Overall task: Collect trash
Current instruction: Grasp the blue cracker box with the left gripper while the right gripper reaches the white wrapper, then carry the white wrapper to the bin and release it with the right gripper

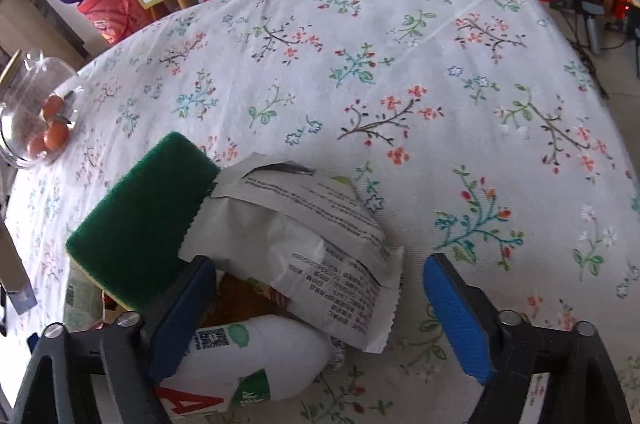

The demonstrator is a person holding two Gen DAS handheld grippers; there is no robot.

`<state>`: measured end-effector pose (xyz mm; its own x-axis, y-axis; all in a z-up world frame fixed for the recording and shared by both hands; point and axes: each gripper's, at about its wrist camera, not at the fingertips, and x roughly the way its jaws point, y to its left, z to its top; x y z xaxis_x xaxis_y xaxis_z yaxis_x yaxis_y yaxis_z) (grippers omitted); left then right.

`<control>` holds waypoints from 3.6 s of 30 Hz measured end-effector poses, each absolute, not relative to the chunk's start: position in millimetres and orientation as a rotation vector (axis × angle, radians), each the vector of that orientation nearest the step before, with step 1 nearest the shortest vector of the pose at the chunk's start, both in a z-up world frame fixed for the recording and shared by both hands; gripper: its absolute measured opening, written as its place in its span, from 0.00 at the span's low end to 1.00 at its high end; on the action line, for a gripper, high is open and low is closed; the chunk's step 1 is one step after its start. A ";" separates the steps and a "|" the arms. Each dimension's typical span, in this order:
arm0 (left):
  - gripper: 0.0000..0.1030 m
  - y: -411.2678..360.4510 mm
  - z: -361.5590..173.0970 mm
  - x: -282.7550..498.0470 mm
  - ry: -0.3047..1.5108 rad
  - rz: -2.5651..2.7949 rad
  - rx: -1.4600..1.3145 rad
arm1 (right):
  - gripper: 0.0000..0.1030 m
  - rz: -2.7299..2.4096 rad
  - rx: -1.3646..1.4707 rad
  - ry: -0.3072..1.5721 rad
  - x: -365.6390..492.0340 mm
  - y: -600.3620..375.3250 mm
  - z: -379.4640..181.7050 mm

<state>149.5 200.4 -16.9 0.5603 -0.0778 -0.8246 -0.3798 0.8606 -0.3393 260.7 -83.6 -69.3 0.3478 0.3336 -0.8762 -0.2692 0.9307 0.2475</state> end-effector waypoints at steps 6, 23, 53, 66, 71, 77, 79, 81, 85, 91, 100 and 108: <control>0.68 198.8 -16.6 142.0 0.965 0.186 -0.528 | 0.41 0.400 0.032 1.156 261.6 -77.8 -72.5; 0.68 189.1 -12.1 130.5 0.964 0.154 -0.538 | 0.72 0.364 0.155 1.079 259.8 -108.8 -50.9; 0.68 173.3 -12.8 164.8 0.972 0.080 -0.504 | 0.53 0.377 -0.097 1.062 294.8 -95.9 -74.6; 0.68 122.6 4.7 147.9 0.945 -0.014 -0.445 | 0.53 0.379 -0.167 0.972 233.7 -142.1 -16.7; 0.68 99.2 9.3 138.2 0.941 -0.048 -0.422 | 0.53 0.346 -0.170 0.967 216.6 -169.0 -8.9; 0.68 67.5 15.3 136.2 0.940 -0.081 -0.386 | 0.53 0.284 -0.139 0.957 200.8 -214.2 1.1; 0.68 55.1 17.5 138.8 0.946 -0.096 -0.367 | 0.53 0.254 -0.109 0.959 196.6 -234.9 3.6; 0.68 42.9 21.3 141.9 0.943 -0.108 -0.351 | 0.53 0.218 -0.078 0.969 194.6 -254.9 3.7; 0.68 18.6 27.3 151.5 0.942 -0.139 -0.337 | 0.53 0.134 -0.019 0.998 192.0 -301.3 -0.6; 0.68 -34.5 28.0 167.6 0.969 -0.206 -0.286 | 0.53 0.044 0.038 1.042 188.6 -355.4 -12.3; 0.68 -108.9 16.9 191.9 1.010 -0.292 -0.215 | 0.71 0.010 0.110 1.070 189.2 -393.9 -20.4; 0.68 -171.7 1.1 217.7 1.029 -0.374 -0.163 | 0.73 -0.020 0.182 1.059 182.7 -416.5 -12.2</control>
<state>217.7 -171.7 1.1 0.4597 -0.3777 -0.8038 0.2267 0.9250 -0.3049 182.7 -416.5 -12.2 0.4912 0.0712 -0.8681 0.1034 0.9848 0.1393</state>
